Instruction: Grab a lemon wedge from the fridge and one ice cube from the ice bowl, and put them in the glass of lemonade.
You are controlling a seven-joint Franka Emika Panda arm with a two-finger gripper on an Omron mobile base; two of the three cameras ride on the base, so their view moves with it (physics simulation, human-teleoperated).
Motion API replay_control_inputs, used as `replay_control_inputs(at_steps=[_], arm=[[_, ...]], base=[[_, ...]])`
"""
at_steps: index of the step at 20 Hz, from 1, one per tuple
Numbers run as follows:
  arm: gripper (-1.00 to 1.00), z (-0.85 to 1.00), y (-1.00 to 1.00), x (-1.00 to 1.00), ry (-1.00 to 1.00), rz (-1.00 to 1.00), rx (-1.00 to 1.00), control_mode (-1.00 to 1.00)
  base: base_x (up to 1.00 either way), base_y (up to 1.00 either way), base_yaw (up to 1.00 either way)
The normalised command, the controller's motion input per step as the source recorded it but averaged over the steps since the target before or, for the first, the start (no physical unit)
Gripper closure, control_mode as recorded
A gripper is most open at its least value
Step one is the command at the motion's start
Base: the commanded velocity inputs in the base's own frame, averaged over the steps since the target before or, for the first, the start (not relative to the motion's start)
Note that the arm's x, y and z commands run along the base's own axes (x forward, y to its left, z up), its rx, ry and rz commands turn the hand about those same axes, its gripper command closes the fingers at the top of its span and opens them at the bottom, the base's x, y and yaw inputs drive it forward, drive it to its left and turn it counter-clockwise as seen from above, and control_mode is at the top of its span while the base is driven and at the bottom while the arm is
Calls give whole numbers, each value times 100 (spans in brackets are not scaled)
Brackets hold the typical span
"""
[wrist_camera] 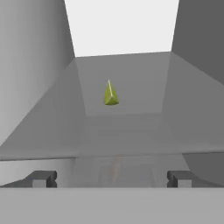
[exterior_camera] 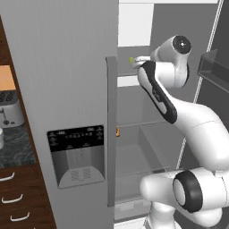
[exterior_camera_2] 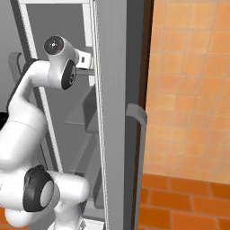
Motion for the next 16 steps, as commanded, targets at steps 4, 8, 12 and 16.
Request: replay_control_inputs(at_steps=[4,8,12,16], arm=[[-100,0,0,56,1,0,0,-100],[-100,0,0,58,0,0,0,-100],[-100,-4,0,57,0,0,0,-100],[-100,-10,0,50,4,0,0,-100]], base=[[0,0,0],[0,0,0],[0,0,0],[0,0,0]])
